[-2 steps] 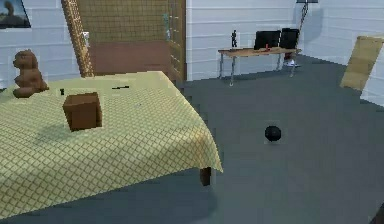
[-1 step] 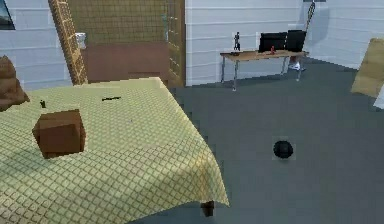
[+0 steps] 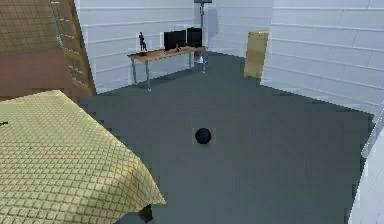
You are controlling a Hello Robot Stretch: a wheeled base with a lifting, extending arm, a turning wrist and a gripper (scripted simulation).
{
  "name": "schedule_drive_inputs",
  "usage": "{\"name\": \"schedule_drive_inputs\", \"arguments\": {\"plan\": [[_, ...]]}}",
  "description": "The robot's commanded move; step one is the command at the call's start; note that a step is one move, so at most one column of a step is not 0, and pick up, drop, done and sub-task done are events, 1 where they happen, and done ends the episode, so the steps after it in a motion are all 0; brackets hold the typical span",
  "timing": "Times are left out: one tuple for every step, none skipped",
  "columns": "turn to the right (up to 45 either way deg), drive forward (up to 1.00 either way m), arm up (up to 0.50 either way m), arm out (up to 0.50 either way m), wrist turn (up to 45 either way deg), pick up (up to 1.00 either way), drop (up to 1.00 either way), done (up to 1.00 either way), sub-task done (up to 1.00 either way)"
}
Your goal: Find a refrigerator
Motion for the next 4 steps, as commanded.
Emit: {"name": "schedule_drive_inputs", "arguments": {"plan": [[0.0,0.30,0.00,0.00,0.0,0.00,0.00,0.00,0.00],[3.0,0.00,0.00,0.00,0.0,0.00,0.00,0.00,0.00],[6.0,0.00,0.00,0.00,0.0,0.00,0.00,0.00,0.00],[0.0,0.50,0.00,0.00,0.0,0.00,0.00,0.00,0.00]]}}
